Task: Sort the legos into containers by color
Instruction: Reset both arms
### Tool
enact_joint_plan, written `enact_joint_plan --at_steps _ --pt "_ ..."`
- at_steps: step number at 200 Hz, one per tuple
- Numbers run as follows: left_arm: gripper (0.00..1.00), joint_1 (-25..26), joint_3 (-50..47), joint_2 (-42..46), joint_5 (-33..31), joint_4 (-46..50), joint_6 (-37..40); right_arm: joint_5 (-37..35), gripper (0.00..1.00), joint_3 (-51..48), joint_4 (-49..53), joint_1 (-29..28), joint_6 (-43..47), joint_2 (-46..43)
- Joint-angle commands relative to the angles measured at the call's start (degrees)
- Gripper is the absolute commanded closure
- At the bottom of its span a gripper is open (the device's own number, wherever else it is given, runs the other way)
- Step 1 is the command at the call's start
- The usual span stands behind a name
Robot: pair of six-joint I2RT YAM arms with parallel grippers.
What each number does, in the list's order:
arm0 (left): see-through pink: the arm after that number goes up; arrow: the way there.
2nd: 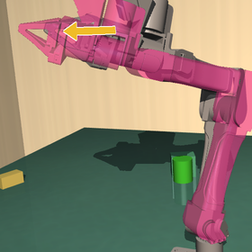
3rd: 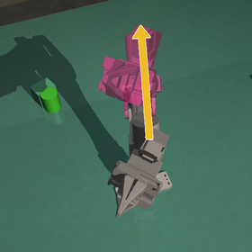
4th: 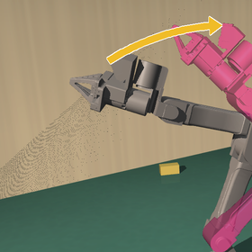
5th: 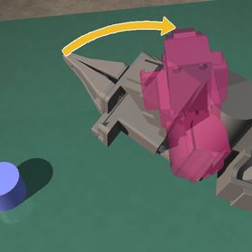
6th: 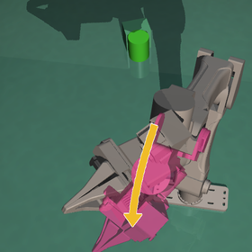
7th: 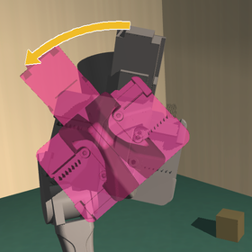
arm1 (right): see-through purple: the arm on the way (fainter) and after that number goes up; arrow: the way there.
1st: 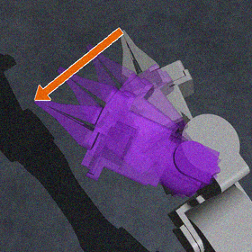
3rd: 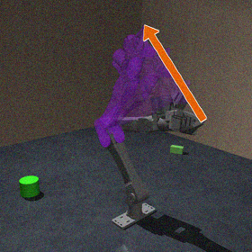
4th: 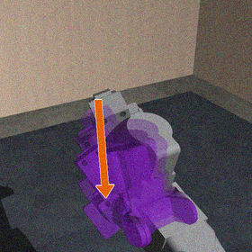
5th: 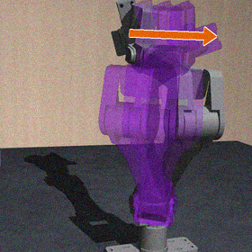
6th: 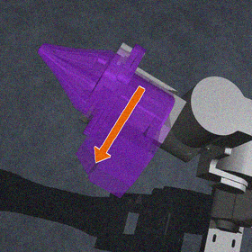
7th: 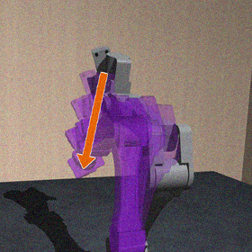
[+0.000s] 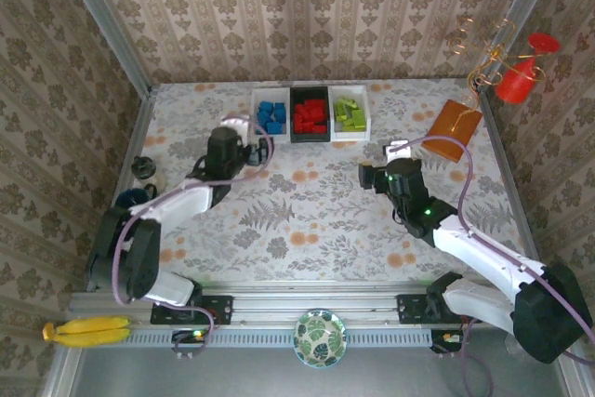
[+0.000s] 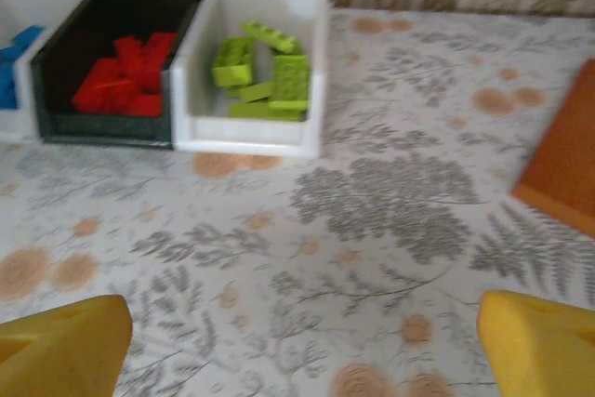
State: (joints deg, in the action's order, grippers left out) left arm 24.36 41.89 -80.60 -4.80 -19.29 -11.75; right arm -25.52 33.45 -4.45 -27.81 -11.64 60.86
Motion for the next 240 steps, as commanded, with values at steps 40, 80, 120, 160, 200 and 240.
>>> enact_joint_plan --at_steps 40,80,120,160,200,240 --pt "0.00 -9.1 -10.2 14.5 -15.1 -0.4 5.6 -11.8 0.00 1.5 -7.4 10.0 2.7 7.7" --pt "0.00 -16.6 -14.7 8.7 -13.9 -11.0 11.2 -10.3 0.00 0.0 -20.4 15.4 10.8 18.3" --pt "0.00 -19.5 -15.0 0.3 -11.5 -19.1 14.8 1.3 0.00 -4.3 -33.7 18.8 12.5 24.2" --pt "0.00 -23.8 -20.9 -9.4 2.4 -37.1 14.9 12.7 0.00 -10.1 -42.2 24.0 9.7 24.0" --pt "0.00 -23.6 -21.7 -8.4 0.5 -37.3 13.9 14.9 0.00 -10.9 -46.4 24.3 10.3 27.0" --pt "0.00 -22.0 -20.3 -8.9 -3.0 -35.6 15.1 16.0 0.00 -10.8 -45.7 25.2 9.8 26.7"
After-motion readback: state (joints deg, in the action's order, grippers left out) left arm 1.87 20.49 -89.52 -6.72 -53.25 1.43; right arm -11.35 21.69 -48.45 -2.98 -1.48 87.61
